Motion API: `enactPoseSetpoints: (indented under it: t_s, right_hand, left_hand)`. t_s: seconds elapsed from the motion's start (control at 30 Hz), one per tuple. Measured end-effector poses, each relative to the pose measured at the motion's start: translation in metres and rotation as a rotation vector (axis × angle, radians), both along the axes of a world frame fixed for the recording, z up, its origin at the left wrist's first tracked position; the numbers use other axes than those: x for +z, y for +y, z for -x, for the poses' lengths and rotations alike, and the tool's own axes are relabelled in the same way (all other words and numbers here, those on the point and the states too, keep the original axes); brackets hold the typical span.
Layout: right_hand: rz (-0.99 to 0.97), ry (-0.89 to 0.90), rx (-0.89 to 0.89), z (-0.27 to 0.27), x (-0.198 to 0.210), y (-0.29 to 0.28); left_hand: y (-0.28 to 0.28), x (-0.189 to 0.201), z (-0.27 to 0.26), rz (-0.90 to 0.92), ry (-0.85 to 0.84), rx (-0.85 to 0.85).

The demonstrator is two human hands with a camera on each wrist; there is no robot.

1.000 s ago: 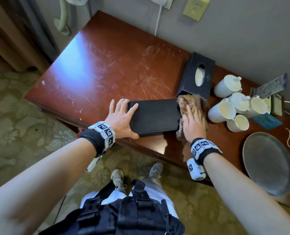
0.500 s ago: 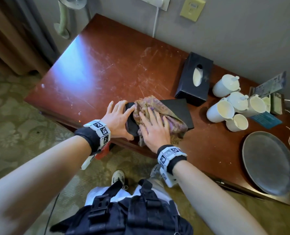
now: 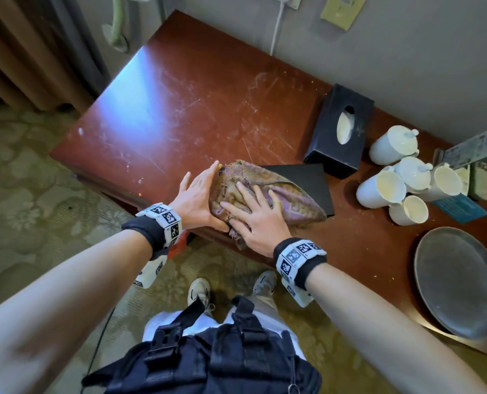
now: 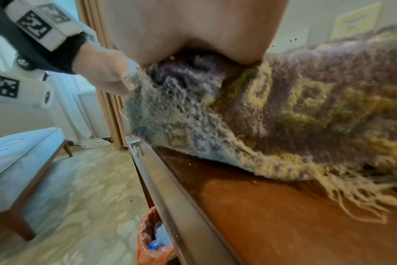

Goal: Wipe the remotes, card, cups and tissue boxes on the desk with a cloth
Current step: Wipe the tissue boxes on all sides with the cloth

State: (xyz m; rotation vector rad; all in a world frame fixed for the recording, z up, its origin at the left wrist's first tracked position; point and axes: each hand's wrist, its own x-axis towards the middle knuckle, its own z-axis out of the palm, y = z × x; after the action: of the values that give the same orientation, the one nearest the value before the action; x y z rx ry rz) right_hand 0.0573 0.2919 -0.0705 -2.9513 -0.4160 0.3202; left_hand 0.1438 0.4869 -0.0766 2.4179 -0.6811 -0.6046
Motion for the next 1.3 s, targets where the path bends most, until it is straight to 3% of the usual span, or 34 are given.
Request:
enactPoseSetpoints:
  t_s: [0.27,0.37,0.6,0.73,0.83,1.03,1.17,1.3]
  right_hand:
    - [0.043,0.078,-0.308,-0.051,0.007,0.009]
    - [0.02,0.093,-0.333,-0.059,0.008,0.01]
    - [-0.025,0.003,0.084,-0.006,0.004,-0.007]
    - [-0.051,-0.061,0.159,0.011,-0.005,-0.036]
    - [-0.028,-0.108,0.039,0.012,-0.006,-0.053]
    - [-0.006,-0.081,-0.439,0.012,-0.007,-0.095]
    - [-0.054,-0.109,-0.469,0.01,-0.008,-0.091]
    - [-0.299,-0.25,-0.468,0.011,-0.001,-0.088]
  left_hand:
    - [-0.003,-0.001,0.004,0.066,0.037,0.039]
    - [-0.001,0.0,0.003,0.044,0.051,0.01]
    - [0.004,-0.001,0.002,0.057,-0.023,-0.011]
    - [0.005,-0.001,0.003,0.02,-0.075,-0.026]
    - [0.004,0.001,0.003,-0.001,-0.09,-0.031]
    - [-0.004,0.003,0.005,-0.037,-0.101,-0.046]
    - [-0.013,0.004,0.004,-0.072,-0.161,-0.074]
    - [-0.013,0.007,0.003,-0.07,-0.174,-0.084]
